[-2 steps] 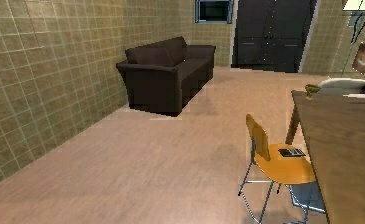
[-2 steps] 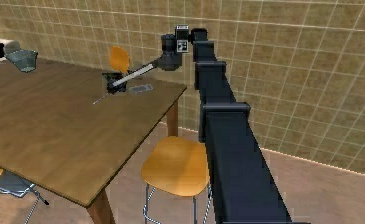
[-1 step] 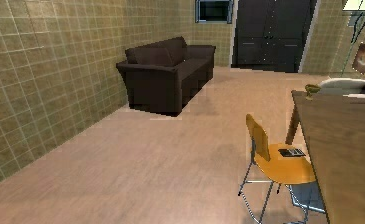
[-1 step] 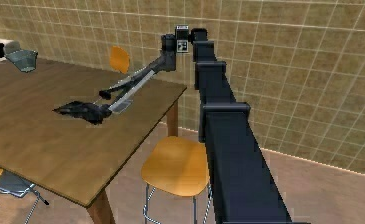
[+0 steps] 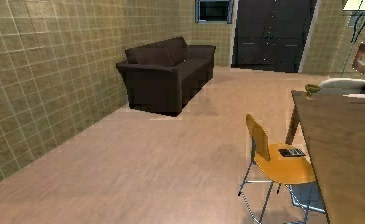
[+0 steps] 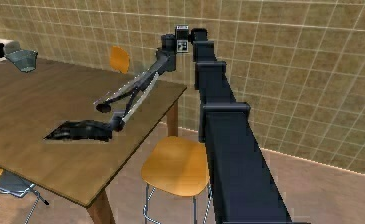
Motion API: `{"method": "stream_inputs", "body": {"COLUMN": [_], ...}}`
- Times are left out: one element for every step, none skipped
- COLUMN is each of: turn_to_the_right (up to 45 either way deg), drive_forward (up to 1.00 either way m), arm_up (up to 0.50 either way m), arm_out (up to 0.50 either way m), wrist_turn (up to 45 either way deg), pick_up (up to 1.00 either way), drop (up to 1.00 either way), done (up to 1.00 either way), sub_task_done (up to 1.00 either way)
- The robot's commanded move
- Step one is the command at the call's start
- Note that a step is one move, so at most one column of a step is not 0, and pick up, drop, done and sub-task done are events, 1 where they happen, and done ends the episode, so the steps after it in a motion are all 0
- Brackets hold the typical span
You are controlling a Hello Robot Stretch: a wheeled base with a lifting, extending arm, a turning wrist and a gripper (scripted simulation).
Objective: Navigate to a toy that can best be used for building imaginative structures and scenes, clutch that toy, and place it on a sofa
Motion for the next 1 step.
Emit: {"method": "stream_inputs", "body": {"turn_to_the_right": [0.0], "drive_forward": [0.0], "arm_up": [0.0], "arm_out": [-0.46], "wrist_turn": [0.0], "pick_up": [0.0], "drop": [0.0], "done": [0.0], "sub_task_done": [0.0]}}
